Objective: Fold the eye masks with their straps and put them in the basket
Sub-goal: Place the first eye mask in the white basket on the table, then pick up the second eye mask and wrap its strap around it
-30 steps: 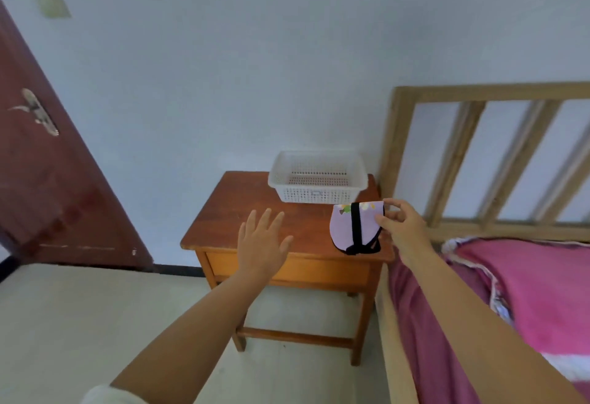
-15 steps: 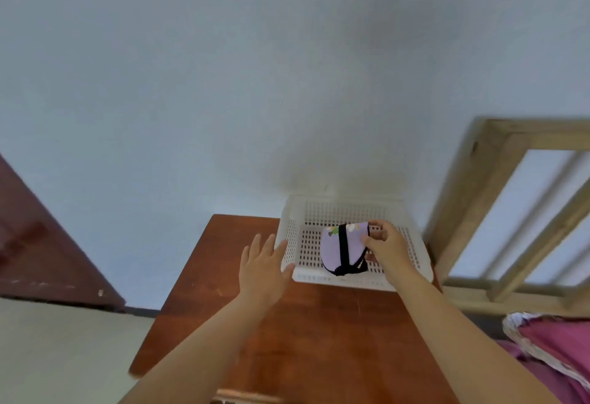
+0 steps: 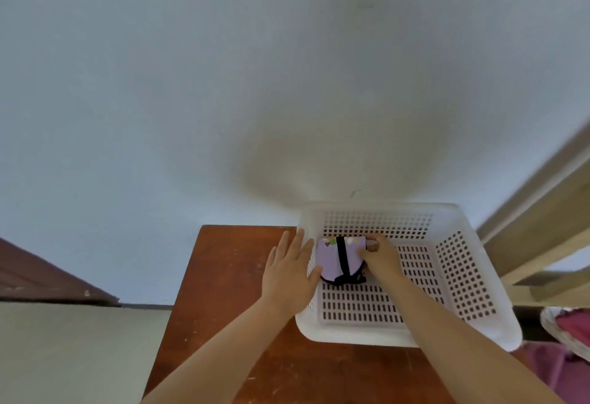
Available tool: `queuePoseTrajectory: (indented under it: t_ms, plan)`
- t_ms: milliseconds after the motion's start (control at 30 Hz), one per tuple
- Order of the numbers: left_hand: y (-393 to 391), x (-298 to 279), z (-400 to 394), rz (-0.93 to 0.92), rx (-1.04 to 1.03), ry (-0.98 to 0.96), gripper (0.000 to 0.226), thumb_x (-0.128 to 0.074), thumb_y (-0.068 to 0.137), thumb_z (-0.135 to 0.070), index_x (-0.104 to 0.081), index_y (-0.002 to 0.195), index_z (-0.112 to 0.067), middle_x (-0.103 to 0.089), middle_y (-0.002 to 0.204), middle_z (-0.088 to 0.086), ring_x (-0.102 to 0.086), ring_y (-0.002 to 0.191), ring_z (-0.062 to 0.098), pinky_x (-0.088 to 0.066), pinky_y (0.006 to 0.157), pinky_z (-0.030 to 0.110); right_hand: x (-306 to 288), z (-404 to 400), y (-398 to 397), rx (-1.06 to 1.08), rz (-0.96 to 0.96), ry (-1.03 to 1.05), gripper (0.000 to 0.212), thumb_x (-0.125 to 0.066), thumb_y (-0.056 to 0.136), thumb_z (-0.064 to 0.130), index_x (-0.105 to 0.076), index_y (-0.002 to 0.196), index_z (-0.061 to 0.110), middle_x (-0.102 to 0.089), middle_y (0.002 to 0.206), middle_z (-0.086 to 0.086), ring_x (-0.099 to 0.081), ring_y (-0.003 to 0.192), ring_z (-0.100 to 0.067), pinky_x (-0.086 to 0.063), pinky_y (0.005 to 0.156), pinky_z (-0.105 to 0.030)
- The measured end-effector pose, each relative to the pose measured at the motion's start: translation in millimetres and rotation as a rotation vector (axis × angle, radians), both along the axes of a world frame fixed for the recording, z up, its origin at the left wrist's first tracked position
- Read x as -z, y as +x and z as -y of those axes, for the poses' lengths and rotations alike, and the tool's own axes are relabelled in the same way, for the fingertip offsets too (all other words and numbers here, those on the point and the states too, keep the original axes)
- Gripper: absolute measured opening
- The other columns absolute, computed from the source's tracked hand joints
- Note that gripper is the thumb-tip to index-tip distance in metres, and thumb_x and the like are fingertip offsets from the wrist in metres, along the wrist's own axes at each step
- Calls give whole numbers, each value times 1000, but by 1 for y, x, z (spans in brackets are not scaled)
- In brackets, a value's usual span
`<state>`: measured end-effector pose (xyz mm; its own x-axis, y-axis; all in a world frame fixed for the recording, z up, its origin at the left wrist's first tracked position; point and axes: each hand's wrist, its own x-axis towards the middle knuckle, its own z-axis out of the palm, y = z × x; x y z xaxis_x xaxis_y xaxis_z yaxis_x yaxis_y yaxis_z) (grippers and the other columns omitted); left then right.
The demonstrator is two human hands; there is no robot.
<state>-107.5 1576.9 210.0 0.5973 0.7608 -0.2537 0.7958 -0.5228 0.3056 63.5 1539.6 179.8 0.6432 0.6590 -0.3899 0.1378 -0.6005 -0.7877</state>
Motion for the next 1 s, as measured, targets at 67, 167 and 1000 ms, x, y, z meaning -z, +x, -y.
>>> queuePoseTrajectory:
  t_ms: [67, 167, 1000]
  plan:
    - [-2, 1, 0, -4, 6, -4, 56, -23, 94, -45, -2, 142, -26, 9, 156, -3, 15, 143, 19, 3, 119, 39, 1, -3, -4, -49, 99, -47, 32, -45, 90, 8, -50, 121, 2, -55, 126, -22, -52, 111, -36, -41, 86, -36]
    - [-1, 2, 0, -5, 12, -10, 56, -23, 94, -47, -3, 142, -29, 10, 156, -4, 16, 143, 19, 4, 118, 39, 6, -3, -9, -73, 154, -102, 27, -44, 89, 7, -51, 114, -2, -57, 122, -25, -54, 109, -36, -44, 85, -39]
    - [246, -35, 299, 154, 828, 287, 50, -40, 91, -34, -29, 137, -17, -22, 153, 9, -8, 143, 33, -12, 115, 51, -79, 419, 149, 362, 761, -475, 53, -42, 89, 26, -29, 138, 12, -20, 154, -10, -7, 144, -28, -6, 116, -53]
